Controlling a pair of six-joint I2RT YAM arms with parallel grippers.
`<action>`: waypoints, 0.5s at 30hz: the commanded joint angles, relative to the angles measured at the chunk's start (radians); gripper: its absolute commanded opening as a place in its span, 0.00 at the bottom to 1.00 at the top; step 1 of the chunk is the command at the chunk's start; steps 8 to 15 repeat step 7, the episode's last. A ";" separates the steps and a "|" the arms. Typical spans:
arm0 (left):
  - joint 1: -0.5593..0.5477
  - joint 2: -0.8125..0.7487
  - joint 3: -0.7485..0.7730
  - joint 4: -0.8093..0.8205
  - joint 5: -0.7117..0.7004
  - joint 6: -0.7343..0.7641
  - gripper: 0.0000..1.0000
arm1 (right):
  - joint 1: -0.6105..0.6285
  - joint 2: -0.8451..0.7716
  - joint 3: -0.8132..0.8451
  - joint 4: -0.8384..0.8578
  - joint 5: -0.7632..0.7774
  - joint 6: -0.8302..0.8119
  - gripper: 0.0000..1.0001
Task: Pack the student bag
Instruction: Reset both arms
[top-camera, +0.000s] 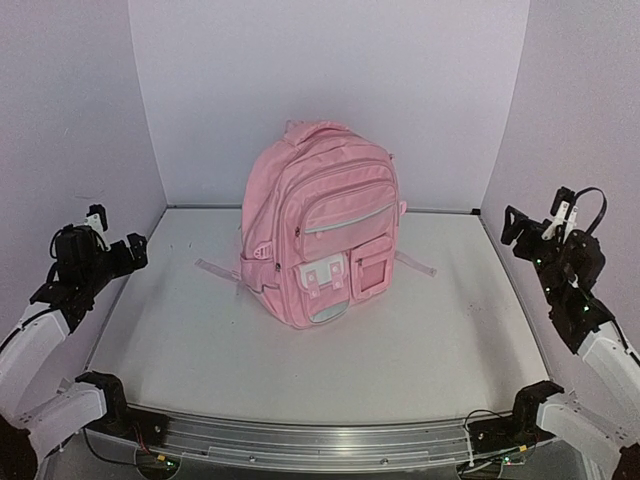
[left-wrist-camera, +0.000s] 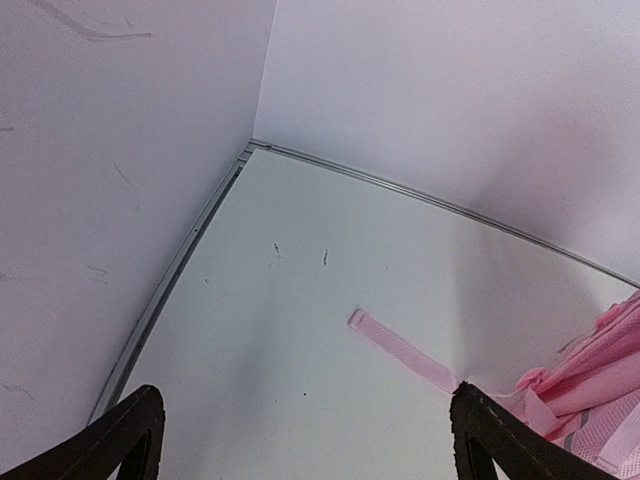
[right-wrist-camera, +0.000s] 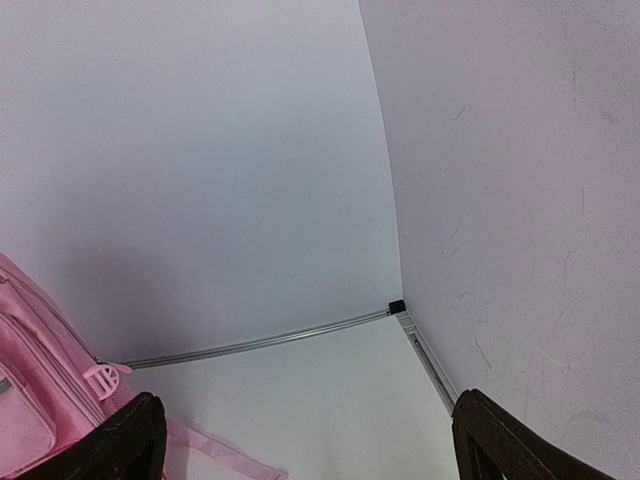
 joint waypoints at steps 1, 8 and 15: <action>-0.001 -0.063 -0.024 0.087 -0.045 -0.020 1.00 | 0.004 0.009 0.006 0.082 0.023 -0.008 0.98; -0.001 -0.058 -0.019 0.091 -0.052 -0.016 1.00 | 0.004 0.015 0.011 0.083 0.017 -0.011 0.98; -0.001 -0.058 -0.019 0.091 -0.052 -0.016 1.00 | 0.004 0.015 0.011 0.083 0.017 -0.011 0.98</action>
